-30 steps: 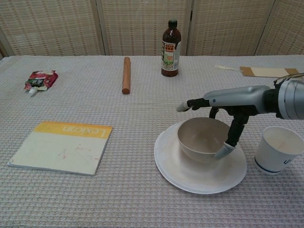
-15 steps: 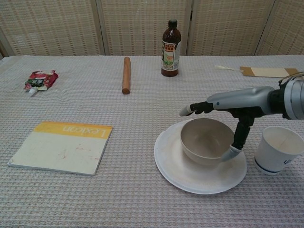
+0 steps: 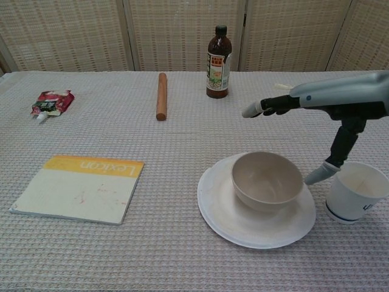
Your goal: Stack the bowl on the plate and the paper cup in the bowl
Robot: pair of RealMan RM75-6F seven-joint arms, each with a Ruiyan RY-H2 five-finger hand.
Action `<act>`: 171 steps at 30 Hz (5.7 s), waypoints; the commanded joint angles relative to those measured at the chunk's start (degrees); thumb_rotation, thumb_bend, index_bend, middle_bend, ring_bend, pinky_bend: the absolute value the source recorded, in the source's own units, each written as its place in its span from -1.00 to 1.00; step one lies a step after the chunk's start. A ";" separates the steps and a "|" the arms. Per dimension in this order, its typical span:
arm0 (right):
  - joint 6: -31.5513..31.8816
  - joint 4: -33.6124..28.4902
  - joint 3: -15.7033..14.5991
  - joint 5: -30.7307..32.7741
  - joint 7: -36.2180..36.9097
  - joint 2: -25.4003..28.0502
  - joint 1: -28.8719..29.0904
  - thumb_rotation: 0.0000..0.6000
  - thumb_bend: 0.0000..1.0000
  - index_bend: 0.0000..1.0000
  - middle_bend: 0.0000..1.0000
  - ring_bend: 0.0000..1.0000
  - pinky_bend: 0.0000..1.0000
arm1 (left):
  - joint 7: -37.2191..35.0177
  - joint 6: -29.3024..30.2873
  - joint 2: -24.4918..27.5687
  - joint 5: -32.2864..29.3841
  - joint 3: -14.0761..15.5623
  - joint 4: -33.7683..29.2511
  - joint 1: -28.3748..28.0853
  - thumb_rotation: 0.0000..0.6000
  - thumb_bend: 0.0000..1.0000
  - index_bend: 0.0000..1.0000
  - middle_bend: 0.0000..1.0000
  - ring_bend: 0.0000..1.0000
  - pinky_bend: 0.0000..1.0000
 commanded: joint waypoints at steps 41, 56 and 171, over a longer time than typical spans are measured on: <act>-3.69 3.17 -5.22 4.47 -8.13 3.80 -4.25 1.00 -0.86 -0.71 -1.00 -1.00 -1.00 | 1.72 -0.66 -0.55 -0.24 0.13 -0.34 -0.27 1.00 -0.41 -0.65 -1.00 -0.98 -0.52; -2.58 5.59 -5.20 4.91 -9.87 1.39 -4.66 1.00 -0.64 -0.56 -1.00 -1.00 -1.00 | 1.77 -0.61 -0.36 -0.66 0.13 -0.77 -0.03 1.00 -0.41 -0.65 -1.00 -0.98 -0.52; 49.42 18.46 -3.79 -15.43 -14.67 -7.79 -29.25 1.00 -0.81 -1.00 -1.00 -1.00 -1.00 | 6.30 -3.53 -1.40 -3.41 -0.59 -0.36 -1.01 1.00 -0.41 -0.65 -1.00 -0.98 -0.52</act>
